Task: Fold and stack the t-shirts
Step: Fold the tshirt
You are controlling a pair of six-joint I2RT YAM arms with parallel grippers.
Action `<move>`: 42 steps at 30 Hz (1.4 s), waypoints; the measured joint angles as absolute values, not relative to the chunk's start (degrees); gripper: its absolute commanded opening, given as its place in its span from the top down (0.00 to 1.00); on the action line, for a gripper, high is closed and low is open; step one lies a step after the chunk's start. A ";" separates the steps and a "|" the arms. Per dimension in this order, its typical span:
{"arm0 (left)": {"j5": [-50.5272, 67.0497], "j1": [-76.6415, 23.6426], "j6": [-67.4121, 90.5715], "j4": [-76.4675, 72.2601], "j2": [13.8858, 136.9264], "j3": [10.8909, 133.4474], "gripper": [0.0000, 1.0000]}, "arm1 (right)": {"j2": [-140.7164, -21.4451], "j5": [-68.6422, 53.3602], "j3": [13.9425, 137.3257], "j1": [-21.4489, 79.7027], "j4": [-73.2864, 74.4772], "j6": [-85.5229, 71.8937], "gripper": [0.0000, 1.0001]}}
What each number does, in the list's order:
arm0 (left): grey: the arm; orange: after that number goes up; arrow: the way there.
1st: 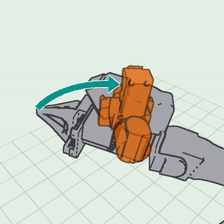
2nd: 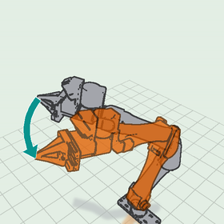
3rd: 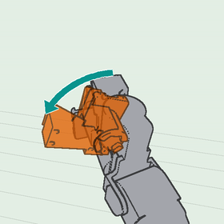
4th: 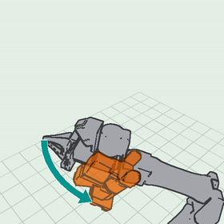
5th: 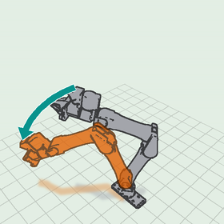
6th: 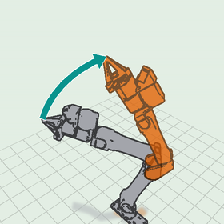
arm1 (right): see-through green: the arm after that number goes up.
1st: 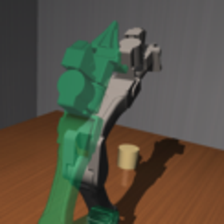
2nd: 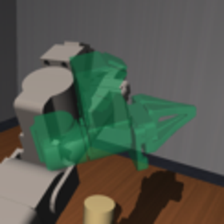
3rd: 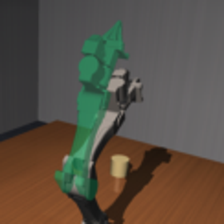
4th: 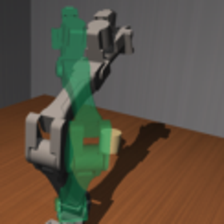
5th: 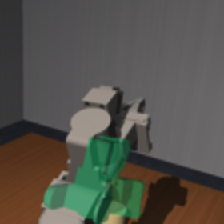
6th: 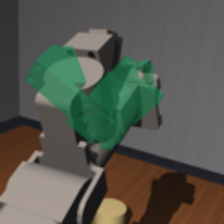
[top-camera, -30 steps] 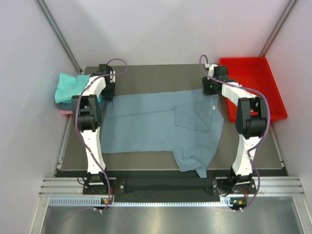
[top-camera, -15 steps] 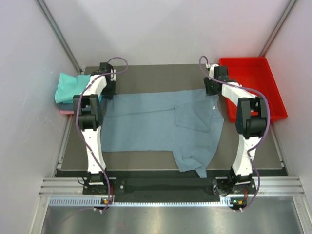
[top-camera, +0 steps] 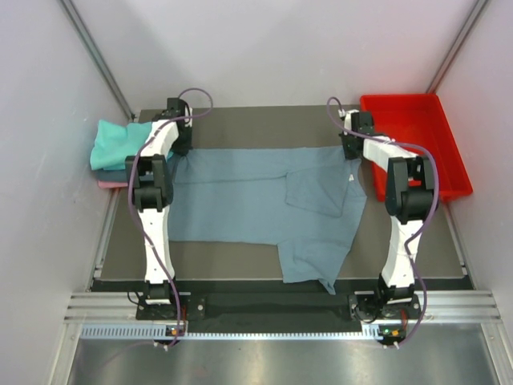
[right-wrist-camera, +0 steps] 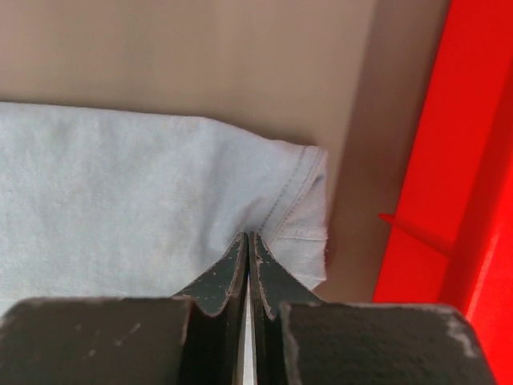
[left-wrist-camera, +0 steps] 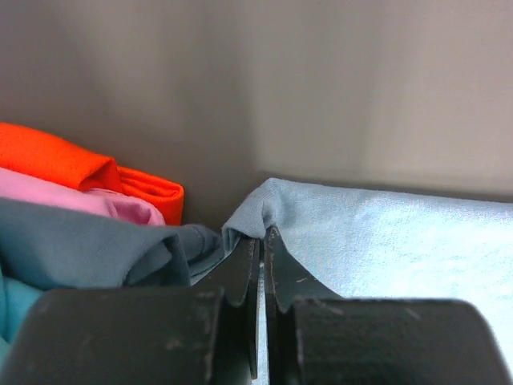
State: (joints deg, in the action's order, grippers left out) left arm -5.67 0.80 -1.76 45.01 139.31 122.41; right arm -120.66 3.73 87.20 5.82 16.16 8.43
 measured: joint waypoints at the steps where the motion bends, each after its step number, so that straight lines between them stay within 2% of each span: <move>1: -5.69 0.78 -1.76 44.97 139.52 122.74 1.00 | -120.66 3.88 87.39 5.80 16.27 8.45 1.00; 9: -6.48 0.64 -1.67 44.62 141.16 125.25 1.00 | -122.65 4.51 91.92 5.69 15.90 9.02 1.00; 11: -6.74 0.58 -1.65 44.45 141.29 125.43 1.00 | -123.46 4.73 93.38 5.69 15.90 8.97 0.88; 12: -6.90 0.54 -1.65 44.42 141.29 125.47 1.00 | -123.48 4.86 93.76 5.69 15.92 8.75 0.68; 14: -6.96 0.49 -1.63 44.34 141.29 125.47 1.00 | -123.50 5.32 94.00 5.69 15.97 8.21 0.53; 15: -6.96 0.49 -1.61 44.34 141.29 125.47 1.00 | -123.50 5.50 94.13 5.67 16.05 8.03 0.50; 18: -6.94 0.49 -1.48 44.31 141.29 125.47 1.00 | -123.50 5.85 94.11 5.58 16.73 7.68 0.49; 23: -6.90 0.49 -1.19 44.31 141.29 125.47 1.00 | -123.13 5.93 91.39 5.45 17.15 7.42 0.56; 26: -6.87 0.49 -1.15 44.31 141.29 125.47 1.00 | -123.13 5.21 90.37 5.45 17.58 7.18 0.78; 28: -6.87 0.49 -1.10 44.31 141.29 125.47 1.00 | -123.13 4.51 90.37 5.45 17.61 6.85 0.88; 29: -6.90 0.51 -1.08 44.31 141.29 125.47 1.00 | -123.13 4.32 90.37 5.45 17.63 6.70 0.97; 30: -6.90 0.49 -1.06 44.31 141.29 125.47 1.00 | -123.13 4.01 90.39 5.45 17.63 6.39 1.00; 42: -7.42 0.47 -1.04 43.64 142.58 127.50 1.00 | -126.78 4.84 97.67 5.43 17.56 6.63 1.00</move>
